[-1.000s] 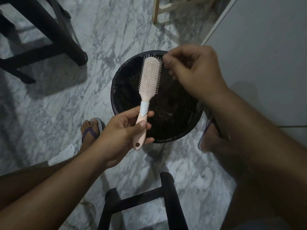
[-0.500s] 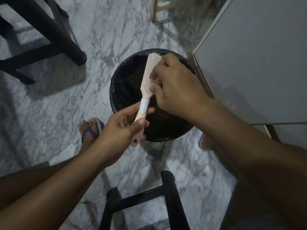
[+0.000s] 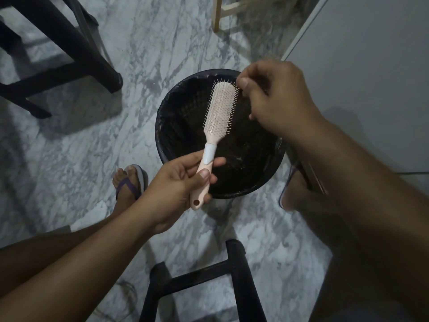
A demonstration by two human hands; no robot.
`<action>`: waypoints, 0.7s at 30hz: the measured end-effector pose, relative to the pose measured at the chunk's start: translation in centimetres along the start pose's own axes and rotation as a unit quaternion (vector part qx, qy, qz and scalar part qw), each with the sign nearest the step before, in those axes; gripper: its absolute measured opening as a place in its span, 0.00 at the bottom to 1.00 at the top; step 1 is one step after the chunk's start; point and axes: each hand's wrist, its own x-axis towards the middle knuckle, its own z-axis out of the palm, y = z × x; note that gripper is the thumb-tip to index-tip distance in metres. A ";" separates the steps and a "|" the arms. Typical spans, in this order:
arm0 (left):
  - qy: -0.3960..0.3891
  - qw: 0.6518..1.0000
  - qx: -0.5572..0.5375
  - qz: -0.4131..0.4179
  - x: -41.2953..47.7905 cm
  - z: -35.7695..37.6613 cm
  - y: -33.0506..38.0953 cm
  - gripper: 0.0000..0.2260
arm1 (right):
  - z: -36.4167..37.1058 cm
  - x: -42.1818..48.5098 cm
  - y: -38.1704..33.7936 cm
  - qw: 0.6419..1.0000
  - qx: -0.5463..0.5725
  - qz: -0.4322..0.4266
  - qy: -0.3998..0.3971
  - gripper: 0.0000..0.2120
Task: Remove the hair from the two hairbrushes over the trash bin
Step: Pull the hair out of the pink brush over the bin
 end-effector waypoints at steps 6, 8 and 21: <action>0.009 1.000 -0.012 -0.007 0.1 0.2 0.0 0.19 | 1.7 -1.3 -0.3 0.983 -0.121 -0.077 -0.117 0.05; 0.019 1.000 -0.008 -0.005 0.0 0.2 -0.1 0.19 | 1.8 -1.2 -0.2 0.975 -0.163 -0.069 -0.135 0.07; 0.052 0.990 0.128 0.038 -0.3 -0.3 -0.3 0.23 | 2.7 -2.7 -1.3 0.974 -0.207 -0.064 -0.068 0.08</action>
